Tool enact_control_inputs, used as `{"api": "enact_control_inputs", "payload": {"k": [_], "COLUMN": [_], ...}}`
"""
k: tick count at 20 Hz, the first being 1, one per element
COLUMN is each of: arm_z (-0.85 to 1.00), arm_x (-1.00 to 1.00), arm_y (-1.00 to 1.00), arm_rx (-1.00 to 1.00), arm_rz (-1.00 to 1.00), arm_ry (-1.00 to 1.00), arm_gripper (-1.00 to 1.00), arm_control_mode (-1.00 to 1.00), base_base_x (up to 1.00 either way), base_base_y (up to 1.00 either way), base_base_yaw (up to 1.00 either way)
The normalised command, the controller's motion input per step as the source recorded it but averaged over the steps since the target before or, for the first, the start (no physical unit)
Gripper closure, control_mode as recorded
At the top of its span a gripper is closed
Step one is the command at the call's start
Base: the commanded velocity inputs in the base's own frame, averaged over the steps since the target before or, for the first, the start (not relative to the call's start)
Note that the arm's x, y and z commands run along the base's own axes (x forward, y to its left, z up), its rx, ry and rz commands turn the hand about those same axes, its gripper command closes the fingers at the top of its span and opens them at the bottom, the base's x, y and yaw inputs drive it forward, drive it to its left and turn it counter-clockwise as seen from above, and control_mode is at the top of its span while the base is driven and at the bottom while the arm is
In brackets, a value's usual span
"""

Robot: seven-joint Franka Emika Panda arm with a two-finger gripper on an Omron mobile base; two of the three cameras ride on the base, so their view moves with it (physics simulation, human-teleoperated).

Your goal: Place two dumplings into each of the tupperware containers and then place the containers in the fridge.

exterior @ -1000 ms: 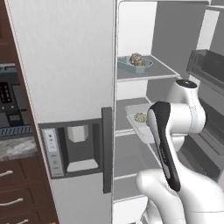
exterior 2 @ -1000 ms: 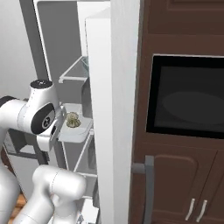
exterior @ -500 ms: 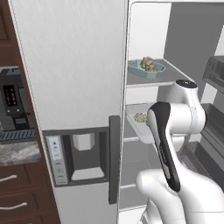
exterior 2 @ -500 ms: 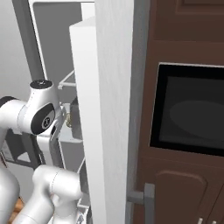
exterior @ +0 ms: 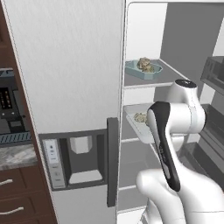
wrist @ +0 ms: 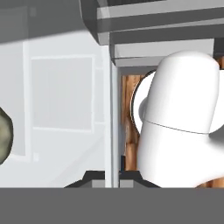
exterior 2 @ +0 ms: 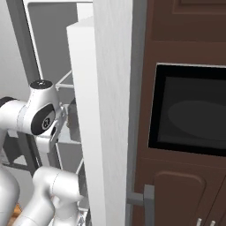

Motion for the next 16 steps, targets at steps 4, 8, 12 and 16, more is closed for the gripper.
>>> {"api": "enact_control_inputs", "payload": {"k": [4, 8, 12, 16], "arm_z": [-0.64, -0.49, -0.29, -0.27], "arm_x": [0.0, 0.39, 0.91, 0.79], "arm_y": [-0.5, -0.17, -0.09, -0.26], "arm_rx": [0.0, 0.0, 0.0, 0.0], "arm_rz": [-0.09, -0.01, 0.03, 0.02], "arm_ry": [-0.07, -0.2, -0.13, 0.0], "arm_gripper": [1.0, 1.0, 1.0, 1.0], "arm_control_mode": [-1.0, -1.0, -1.0, -1.0], "base_base_x": [0.0, 0.0, 0.0, 0.0], "base_base_y": [0.0, 0.0, 0.0, 0.0], "base_base_yaw": [0.0, 0.0, 0.0, 0.0]}}
